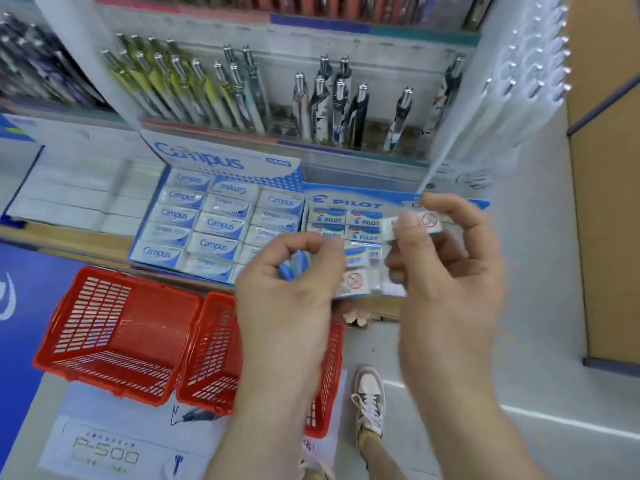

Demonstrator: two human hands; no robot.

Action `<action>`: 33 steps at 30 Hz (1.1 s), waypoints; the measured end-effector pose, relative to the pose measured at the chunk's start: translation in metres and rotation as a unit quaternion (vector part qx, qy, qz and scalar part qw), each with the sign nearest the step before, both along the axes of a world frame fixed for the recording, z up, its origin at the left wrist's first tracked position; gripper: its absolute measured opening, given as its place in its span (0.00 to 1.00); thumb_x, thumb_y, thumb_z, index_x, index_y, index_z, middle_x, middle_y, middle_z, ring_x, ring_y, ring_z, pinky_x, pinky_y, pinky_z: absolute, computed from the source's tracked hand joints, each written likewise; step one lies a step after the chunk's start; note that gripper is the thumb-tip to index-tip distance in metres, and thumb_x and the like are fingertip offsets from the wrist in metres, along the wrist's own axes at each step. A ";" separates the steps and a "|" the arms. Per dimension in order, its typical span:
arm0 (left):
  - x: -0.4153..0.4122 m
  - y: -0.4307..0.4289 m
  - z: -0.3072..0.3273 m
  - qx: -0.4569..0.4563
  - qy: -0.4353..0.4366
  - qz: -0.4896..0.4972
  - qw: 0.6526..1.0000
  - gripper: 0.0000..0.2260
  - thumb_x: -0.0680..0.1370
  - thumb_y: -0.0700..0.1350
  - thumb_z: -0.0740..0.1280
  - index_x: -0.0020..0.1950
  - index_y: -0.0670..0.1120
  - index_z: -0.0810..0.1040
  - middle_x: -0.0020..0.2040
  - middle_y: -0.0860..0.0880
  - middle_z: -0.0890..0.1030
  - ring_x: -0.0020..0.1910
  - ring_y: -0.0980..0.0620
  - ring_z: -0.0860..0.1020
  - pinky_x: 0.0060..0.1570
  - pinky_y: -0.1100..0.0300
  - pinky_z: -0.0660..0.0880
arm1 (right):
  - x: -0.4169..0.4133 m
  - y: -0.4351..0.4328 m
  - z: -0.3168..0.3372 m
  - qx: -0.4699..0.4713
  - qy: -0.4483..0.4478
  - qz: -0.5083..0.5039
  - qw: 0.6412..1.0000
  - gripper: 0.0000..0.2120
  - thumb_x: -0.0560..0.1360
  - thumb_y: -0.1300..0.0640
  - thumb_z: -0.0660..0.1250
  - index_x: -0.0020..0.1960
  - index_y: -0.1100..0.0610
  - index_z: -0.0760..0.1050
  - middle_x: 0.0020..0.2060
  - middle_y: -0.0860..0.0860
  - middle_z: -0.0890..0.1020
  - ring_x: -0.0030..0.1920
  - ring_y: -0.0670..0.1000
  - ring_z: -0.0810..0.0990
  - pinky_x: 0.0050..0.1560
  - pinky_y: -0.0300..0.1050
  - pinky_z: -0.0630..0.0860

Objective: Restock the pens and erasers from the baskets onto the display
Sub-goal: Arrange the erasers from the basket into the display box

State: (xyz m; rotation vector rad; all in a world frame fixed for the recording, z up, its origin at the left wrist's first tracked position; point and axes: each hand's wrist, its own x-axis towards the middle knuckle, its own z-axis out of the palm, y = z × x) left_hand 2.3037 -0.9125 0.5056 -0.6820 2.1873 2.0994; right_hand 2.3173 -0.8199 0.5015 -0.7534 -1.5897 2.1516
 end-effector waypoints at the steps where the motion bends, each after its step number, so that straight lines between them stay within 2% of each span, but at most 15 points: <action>1: -0.006 -0.006 0.001 -0.039 0.009 -0.029 0.999 0.05 0.70 0.44 0.75 0.35 0.50 0.81 0.30 0.52 0.80 0.32 0.50 0.77 0.37 0.48 0.79 | -0.003 0.011 0.000 0.048 -0.015 0.032 0.998 0.08 0.73 0.62 0.72 0.46 0.51 0.77 0.31 0.51 0.78 0.31 0.48 0.74 0.33 0.41 0.72; 2: -0.011 -0.016 0.000 -0.074 0.006 -0.071 0.995 0.05 0.69 0.45 0.75 0.36 0.50 0.82 0.31 0.51 0.81 0.31 0.51 0.77 0.35 0.48 0.79 | -0.005 0.022 0.001 0.097 -0.039 0.074 0.992 0.08 0.72 0.62 0.73 0.45 0.52 0.78 0.31 0.50 0.79 0.30 0.48 0.75 0.32 0.39 0.73; 4: -0.020 -0.034 0.000 -0.133 -0.014 -0.117 0.984 0.04 0.70 0.43 0.74 0.36 0.49 0.82 0.31 0.48 0.81 0.27 0.51 0.76 0.26 0.61 0.76 | -0.009 0.038 0.000 0.178 -0.101 0.157 0.966 0.08 0.69 0.62 0.75 0.42 0.51 0.80 0.33 0.48 0.82 0.30 0.48 0.79 0.33 0.40 0.77; 5: -0.024 -0.040 -0.001 -0.157 -0.024 -0.132 0.978 0.03 0.70 0.42 0.73 0.37 0.49 0.82 0.32 0.46 0.82 0.26 0.49 0.76 0.23 0.65 0.73 | -0.010 0.042 -0.001 0.195 -0.126 0.189 0.954 0.08 0.69 0.62 0.75 0.42 0.50 0.80 0.35 0.48 0.84 0.31 0.48 0.81 0.35 0.40 0.79; 6: -0.027 -0.044 0.000 -0.172 -0.031 -0.151 0.973 0.03 0.70 0.43 0.72 0.38 0.51 0.83 0.34 0.46 0.82 0.26 0.46 0.78 0.22 0.64 0.73 | -0.011 0.044 -0.003 0.201 -0.145 0.213 0.945 0.08 0.69 0.62 0.75 0.42 0.50 0.80 0.36 0.48 0.84 0.32 0.48 0.83 0.35 0.39 0.79; 8: -0.031 -0.047 -0.001 -0.201 -0.035 -0.182 0.962 0.03 0.68 0.46 0.71 0.40 0.54 0.83 0.34 0.46 0.83 0.30 0.40 0.80 0.26 0.52 0.79 | -0.012 0.044 -0.005 0.214 -0.180 0.258 0.925 0.09 0.70 0.63 0.74 0.43 0.49 0.81 0.37 0.47 0.85 0.35 0.46 0.84 0.37 0.39 0.80; 10: -0.034 -0.049 -0.007 -0.228 -0.039 -0.194 0.953 0.05 0.67 0.48 0.70 0.41 0.56 0.83 0.34 0.50 0.83 0.31 0.39 0.80 0.28 0.45 0.79 | -0.011 0.042 -0.009 0.244 -0.216 0.297 0.898 0.09 0.71 0.61 0.74 0.44 0.48 0.81 0.39 0.45 0.85 0.38 0.44 0.84 0.42 0.43 0.81; 14: -0.034 -0.049 -0.014 -0.255 -0.038 -0.210 0.943 0.03 0.69 0.48 0.71 0.40 0.57 0.82 0.36 0.57 0.82 0.33 0.43 0.80 0.33 0.47 0.80 | -0.010 0.039 -0.015 0.384 -0.254 0.322 0.828 0.07 0.70 0.55 0.75 0.48 0.48 0.83 0.36 0.38 0.82 0.40 0.41 0.82 0.46 0.45 0.79; 18: -0.034 -0.047 -0.016 -0.269 -0.032 -0.217 0.938 0.03 0.69 0.47 0.70 0.38 0.56 0.81 0.37 0.61 0.81 0.34 0.49 0.80 0.38 0.51 0.79 | -0.011 0.041 -0.017 0.466 -0.241 0.304 0.795 0.09 0.66 0.51 0.77 0.46 0.47 0.84 0.36 0.42 0.79 0.38 0.45 0.78 0.42 0.43 0.74; 20: -0.034 -0.047 -0.015 -0.276 -0.027 -0.220 0.935 0.03 0.68 0.48 0.70 0.38 0.56 0.81 0.37 0.63 0.81 0.33 0.51 0.80 0.38 0.52 0.78 | -0.011 0.041 -0.019 0.475 -0.240 0.309 0.789 0.09 0.66 0.51 0.77 0.46 0.48 0.84 0.37 0.43 0.79 0.38 0.45 0.77 0.43 0.44 0.74; 23: -0.034 -0.046 -0.015 -0.291 -0.021 -0.229 0.929 0.02 0.68 0.49 0.70 0.38 0.57 0.81 0.38 0.63 0.81 0.31 0.49 0.79 0.35 0.56 0.75 | -0.011 0.043 -0.022 0.475 -0.216 0.316 0.793 0.07 0.68 0.51 0.76 0.46 0.48 0.83 0.38 0.43 0.80 0.39 0.44 0.78 0.43 0.42 0.76; 26: -0.032 -0.046 -0.013 -0.286 -0.011 -0.230 0.930 0.02 0.69 0.48 0.69 0.39 0.56 0.81 0.39 0.63 0.81 0.33 0.49 0.78 0.35 0.58 0.74 | -0.009 0.045 -0.024 0.435 -0.175 0.319 0.824 0.03 0.71 0.51 0.72 0.43 0.49 0.81 0.36 0.42 0.81 0.39 0.43 0.78 0.39 0.38 0.75; 29: -0.031 -0.045 -0.014 -0.255 -0.018 -0.229 0.939 0.03 0.70 0.47 0.70 0.40 0.55 0.82 0.40 0.62 0.81 0.32 0.48 0.79 0.33 0.53 0.78 | -0.008 0.046 -0.028 0.409 -0.150 0.314 0.844 0.04 0.75 0.54 0.68 0.42 0.52 0.80 0.31 0.45 0.80 0.34 0.46 0.76 0.36 0.41 0.73; 31: -0.031 -0.043 -0.015 -0.249 -0.021 -0.232 0.940 0.03 0.70 0.48 0.70 0.41 0.55 0.82 0.40 0.60 0.82 0.33 0.48 0.80 0.34 0.49 0.80 | -0.011 0.046 -0.031 0.408 -0.154 0.321 0.841 0.06 0.77 0.53 0.65 0.43 0.50 0.80 0.29 0.43 0.79 0.33 0.45 0.76 0.36 0.41 0.73; 33: -0.031 -0.041 -0.018 -0.257 -0.020 -0.239 0.936 0.02 0.69 0.49 0.70 0.40 0.56 0.82 0.39 0.56 0.82 0.31 0.47 0.79 0.33 0.50 0.79 | -0.014 0.043 -0.034 0.430 -0.168 0.333 0.822 0.06 0.78 0.52 0.64 0.46 0.51 0.79 0.32 0.44 0.82 0.36 0.46 0.79 0.41 0.46 0.76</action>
